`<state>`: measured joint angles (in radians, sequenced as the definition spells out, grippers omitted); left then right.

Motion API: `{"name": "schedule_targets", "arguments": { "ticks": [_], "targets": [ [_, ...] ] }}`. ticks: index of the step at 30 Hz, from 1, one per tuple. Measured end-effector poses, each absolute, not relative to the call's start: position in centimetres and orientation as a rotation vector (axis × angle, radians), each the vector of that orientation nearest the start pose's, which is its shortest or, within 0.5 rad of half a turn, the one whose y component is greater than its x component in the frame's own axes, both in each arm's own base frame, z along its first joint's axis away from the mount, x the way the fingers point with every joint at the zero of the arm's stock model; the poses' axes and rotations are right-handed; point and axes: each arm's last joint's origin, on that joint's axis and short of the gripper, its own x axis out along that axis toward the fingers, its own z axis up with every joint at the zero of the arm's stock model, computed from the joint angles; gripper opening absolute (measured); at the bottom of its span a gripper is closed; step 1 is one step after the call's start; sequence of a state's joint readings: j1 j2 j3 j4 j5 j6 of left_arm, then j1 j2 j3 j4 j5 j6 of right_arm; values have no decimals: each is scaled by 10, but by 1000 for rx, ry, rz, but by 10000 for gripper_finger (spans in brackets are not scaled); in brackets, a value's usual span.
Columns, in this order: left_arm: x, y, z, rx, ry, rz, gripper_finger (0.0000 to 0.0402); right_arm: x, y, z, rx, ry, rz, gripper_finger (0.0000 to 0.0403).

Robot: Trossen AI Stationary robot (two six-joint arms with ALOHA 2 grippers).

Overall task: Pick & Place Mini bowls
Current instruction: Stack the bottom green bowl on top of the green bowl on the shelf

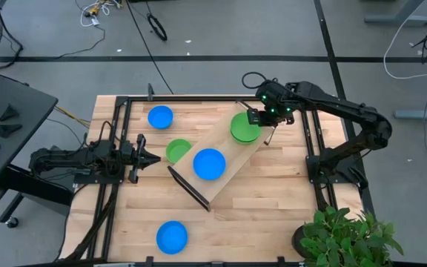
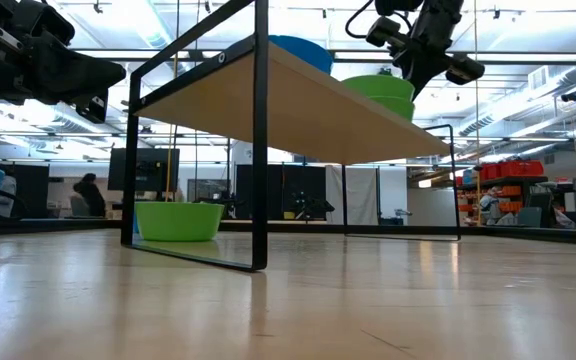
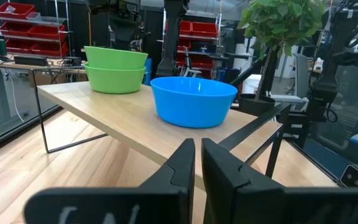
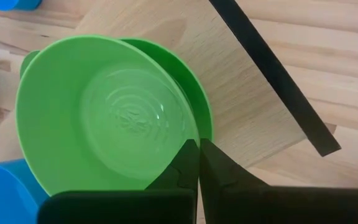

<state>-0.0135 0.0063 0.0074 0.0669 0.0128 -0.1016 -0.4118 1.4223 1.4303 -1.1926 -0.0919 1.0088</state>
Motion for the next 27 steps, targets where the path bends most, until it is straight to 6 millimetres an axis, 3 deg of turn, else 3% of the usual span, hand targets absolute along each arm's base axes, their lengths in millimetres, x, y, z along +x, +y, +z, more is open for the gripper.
{"name": "schedule_targets", "arguments": {
  "ticks": [13,27],
  "targets": [
    [97,-2,172,-101,-66,-29,32,240,-102,337,1167,939,-862,3],
    [97,-2,172,-101,-66,-29,32,240,-102,337,1153,944,-852,94]
  ]
}}
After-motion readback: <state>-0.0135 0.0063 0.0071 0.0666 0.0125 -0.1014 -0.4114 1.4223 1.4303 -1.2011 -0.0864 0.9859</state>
